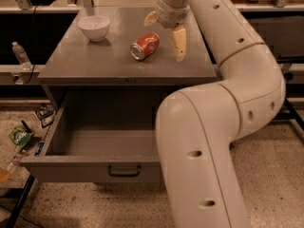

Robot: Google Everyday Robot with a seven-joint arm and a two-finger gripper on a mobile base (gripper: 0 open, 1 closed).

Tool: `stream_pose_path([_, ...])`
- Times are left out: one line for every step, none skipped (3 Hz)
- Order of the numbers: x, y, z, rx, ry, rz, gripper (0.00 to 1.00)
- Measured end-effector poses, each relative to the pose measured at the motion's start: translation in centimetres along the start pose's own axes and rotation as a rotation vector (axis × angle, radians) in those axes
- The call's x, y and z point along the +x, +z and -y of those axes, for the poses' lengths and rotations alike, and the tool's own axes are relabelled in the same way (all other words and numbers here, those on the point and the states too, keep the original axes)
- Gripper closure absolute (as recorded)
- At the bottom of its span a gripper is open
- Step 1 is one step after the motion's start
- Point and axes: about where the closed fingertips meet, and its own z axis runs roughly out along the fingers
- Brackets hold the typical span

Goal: Place coke can into top drawer

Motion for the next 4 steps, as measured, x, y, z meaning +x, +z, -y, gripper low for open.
stream_pose_path([-1.0, 1.7, 2.2, -0.042, -0.113, -0.072, 0.00])
stream_pose_path([-1.3, 3.5, 3.6, -0.106, -0.235, -0.157, 0.00])
stream_pose_path([-1.2, 5.2, 4.5, -0.164, -0.341, -0.216, 0.00])
stream_pose_path([-1.1, 6.1, 4.7, -0.167, -0.404, -0.203, 0.15])
